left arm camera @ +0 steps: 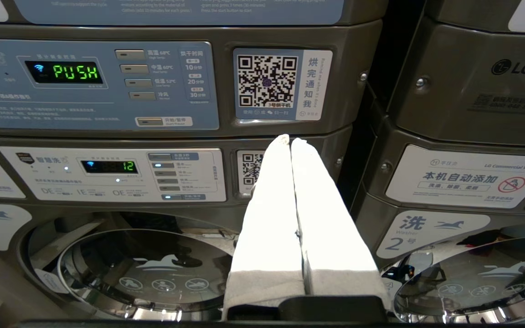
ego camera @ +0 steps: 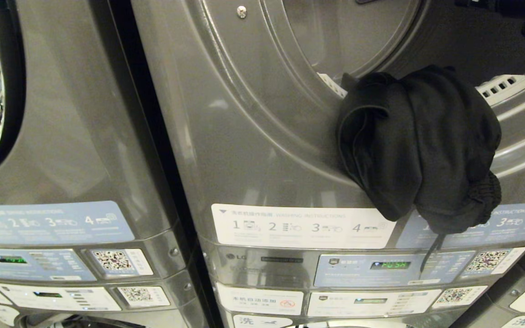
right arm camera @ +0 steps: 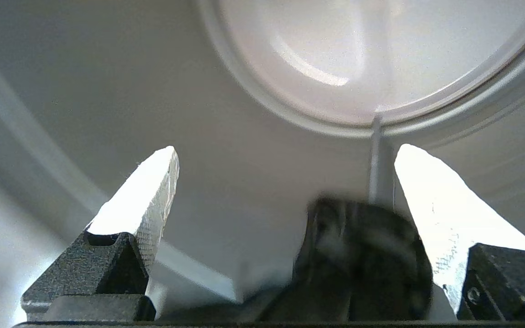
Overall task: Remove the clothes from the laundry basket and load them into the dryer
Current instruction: Put the clothes in the dryer
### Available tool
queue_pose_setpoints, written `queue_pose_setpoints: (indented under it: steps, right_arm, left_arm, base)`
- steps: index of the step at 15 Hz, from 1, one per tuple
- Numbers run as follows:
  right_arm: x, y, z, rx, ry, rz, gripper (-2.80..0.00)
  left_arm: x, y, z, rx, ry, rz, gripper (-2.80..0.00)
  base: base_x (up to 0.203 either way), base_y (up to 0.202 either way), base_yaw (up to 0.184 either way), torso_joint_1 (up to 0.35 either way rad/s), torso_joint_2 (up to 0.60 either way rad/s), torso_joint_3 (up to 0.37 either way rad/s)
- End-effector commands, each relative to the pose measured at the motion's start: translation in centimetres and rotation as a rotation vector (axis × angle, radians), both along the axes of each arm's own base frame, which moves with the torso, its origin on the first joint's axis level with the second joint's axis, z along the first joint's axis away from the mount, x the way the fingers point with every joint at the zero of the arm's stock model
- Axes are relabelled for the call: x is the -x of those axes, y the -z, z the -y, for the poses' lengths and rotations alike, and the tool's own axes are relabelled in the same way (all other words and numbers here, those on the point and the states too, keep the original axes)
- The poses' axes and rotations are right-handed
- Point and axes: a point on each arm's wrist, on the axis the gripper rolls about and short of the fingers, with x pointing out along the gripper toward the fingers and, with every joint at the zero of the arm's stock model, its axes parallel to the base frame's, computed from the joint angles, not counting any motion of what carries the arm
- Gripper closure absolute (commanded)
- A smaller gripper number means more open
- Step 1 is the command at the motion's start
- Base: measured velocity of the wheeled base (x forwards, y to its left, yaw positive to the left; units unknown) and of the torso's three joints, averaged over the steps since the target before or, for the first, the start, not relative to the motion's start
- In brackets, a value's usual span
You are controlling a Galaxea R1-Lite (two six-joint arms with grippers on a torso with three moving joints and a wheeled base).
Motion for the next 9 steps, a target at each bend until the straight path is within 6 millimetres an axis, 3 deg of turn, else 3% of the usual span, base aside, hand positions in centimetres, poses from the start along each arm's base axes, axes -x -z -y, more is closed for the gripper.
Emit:
queue_pose_setpoints:
  steps: [1,5,7,9]
  right_arm:
    - [4.7,-0.1,1.7,0.018,-0.010,0.030,-2.80]
    - [13.1,4.5,5.6,0.106,-0.013,0.024,-2.80]
    - [15.4,7.8,6.7,0.150,-0.017,-0.012,-2.80]
    - [16.4,11.1,7.1,0.192,-0.033,-0.067,-2.80]
  left_arm:
    - [0.0,0.0,0.0,-0.001,0.000,0.001,0.00]
    - [0.0,0.0,0.0,-0.001,0.000,0.001,0.00]
    - [0.0,0.0,0.0,-0.001,0.000,0.001,0.00]
    - [0.0,0.0,0.0,-0.001,-0.001,0.001,0.00]
  base:
    - [0.000,0.000,0.000,0.000,0.00,0.000]
    - [0.000,0.000,0.000,0.000,0.00,0.000]
    - [0.000,0.000,0.000,0.000,0.00,0.000]
    - [0.000,0.000,0.000,0.000,0.00,0.000]
